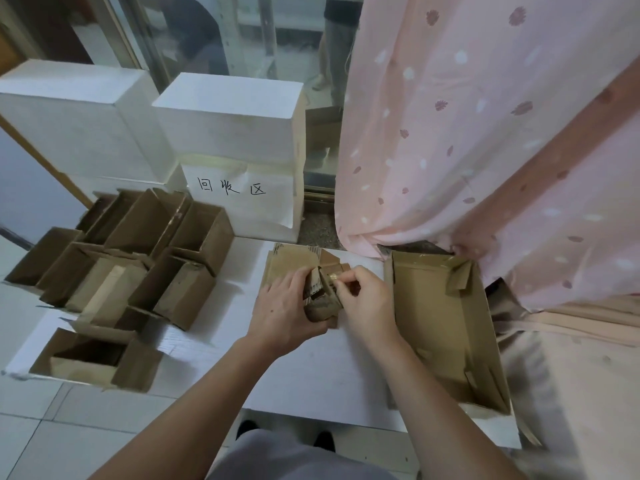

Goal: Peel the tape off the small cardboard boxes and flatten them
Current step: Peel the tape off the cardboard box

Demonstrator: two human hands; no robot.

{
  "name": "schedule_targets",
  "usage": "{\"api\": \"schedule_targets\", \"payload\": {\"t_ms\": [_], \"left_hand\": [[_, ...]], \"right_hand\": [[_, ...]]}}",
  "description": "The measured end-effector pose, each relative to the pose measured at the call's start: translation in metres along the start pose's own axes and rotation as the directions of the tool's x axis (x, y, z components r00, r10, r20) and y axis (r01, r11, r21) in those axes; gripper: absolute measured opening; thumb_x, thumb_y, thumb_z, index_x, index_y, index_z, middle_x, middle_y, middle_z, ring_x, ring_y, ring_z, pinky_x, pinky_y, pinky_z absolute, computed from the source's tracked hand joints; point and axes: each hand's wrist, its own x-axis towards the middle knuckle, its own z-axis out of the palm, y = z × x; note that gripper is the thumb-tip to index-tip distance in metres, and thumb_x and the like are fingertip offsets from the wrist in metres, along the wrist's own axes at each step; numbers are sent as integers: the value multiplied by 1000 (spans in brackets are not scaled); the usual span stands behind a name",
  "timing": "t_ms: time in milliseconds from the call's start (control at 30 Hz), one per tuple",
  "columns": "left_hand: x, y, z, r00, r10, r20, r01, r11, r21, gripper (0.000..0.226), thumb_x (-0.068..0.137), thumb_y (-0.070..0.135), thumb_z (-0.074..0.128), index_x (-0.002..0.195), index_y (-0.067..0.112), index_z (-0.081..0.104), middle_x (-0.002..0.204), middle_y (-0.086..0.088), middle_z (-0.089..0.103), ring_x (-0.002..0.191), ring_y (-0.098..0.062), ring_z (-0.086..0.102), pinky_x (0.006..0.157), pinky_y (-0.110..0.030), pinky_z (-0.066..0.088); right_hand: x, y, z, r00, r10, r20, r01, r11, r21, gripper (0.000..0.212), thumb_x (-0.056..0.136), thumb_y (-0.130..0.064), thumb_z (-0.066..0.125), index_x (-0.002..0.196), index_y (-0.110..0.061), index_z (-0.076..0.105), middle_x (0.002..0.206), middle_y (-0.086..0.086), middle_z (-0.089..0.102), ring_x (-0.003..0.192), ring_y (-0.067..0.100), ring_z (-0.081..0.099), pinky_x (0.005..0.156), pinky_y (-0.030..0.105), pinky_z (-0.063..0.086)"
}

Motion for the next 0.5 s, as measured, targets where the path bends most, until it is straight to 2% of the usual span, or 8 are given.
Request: {"api": "schedule_targets", "payload": {"t_ms": [67,167,267,333,467,500], "left_hand": [[-1,3,3,1000,-11,-9,11,1000,-15,100,57,71,64,145,30,39,134,12,56,120,-15,54,96,-38,45],[-2,7,4,1000,8,-14,-9,1000,-17,101,56,73,62,144,29,39,134,11,57,119,-16,54,95,-38,45],[0,12,4,998,51,-34,-51,999,-7,100,60,66,75,146,28,41,136,9,57,120,-18,54,95,-38,43],[0,16,6,997,66,-34,-66,998,1,98,63,58,82,146,28,40,135,8,57,120,-19,54,95,-38,42],[0,21,10,993,103,-52,-104,994,-12,96,63,55,86,144,33,37,132,10,57,116,-18,54,94,-36,42],[1,22,10,992,115,-49,-115,993,-2,97,64,56,86,144,34,36,132,11,57,116,-17,54,94,-35,41]], "right_hand": [[0,3,-6,999,24,32,-26,998,65,6,91,-14,72,86,-17,73,85,-9,70,82,6,64,73,13,46],[1,8,-17,991,114,67,-122,982,143,8,92,-15,72,95,-21,77,95,-10,72,88,3,66,79,16,50],[0,16,-22,981,145,126,-163,976,143,16,93,-16,72,108,-18,79,115,-4,71,106,6,64,93,22,50],[-3,19,-23,982,156,108,-173,971,163,15,92,-13,73,104,-13,80,121,-2,70,113,9,63,98,26,50],[-9,18,-25,973,229,37,-231,947,223,3,92,-11,73,90,-13,74,112,-11,68,99,3,65,85,18,50],[-11,18,-26,970,243,15,-240,944,226,9,93,-11,72,86,-16,70,109,-13,67,96,1,64,82,18,49]]}}
